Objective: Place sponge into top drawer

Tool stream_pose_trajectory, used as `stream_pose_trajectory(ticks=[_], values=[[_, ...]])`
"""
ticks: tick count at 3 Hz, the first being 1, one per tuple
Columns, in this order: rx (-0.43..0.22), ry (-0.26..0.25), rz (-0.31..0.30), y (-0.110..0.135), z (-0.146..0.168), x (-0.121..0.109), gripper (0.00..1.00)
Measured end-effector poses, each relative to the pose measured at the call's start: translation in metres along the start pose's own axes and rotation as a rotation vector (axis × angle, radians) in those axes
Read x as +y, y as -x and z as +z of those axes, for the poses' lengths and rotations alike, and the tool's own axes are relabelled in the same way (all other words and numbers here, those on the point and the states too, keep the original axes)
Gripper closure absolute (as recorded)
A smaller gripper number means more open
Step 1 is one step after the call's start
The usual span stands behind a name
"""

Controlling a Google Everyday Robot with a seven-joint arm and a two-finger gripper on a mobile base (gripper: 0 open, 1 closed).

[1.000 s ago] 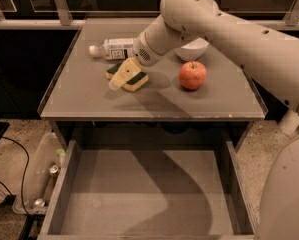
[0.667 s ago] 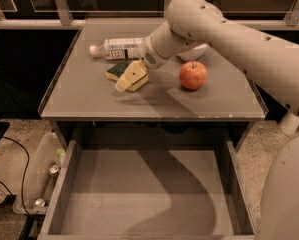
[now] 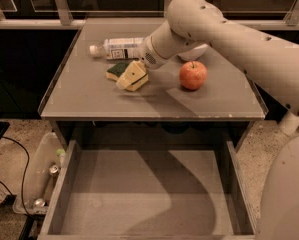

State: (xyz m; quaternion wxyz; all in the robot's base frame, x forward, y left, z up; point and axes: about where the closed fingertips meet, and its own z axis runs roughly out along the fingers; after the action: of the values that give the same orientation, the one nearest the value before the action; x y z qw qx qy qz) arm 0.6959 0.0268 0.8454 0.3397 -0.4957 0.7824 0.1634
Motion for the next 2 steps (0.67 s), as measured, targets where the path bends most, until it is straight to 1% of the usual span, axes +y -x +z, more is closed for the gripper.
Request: stream_pose_trajectory(ticks=[2], values=[[0.0, 0.0, 0.0, 0.0, 0.0001, 0.0001, 0.66]])
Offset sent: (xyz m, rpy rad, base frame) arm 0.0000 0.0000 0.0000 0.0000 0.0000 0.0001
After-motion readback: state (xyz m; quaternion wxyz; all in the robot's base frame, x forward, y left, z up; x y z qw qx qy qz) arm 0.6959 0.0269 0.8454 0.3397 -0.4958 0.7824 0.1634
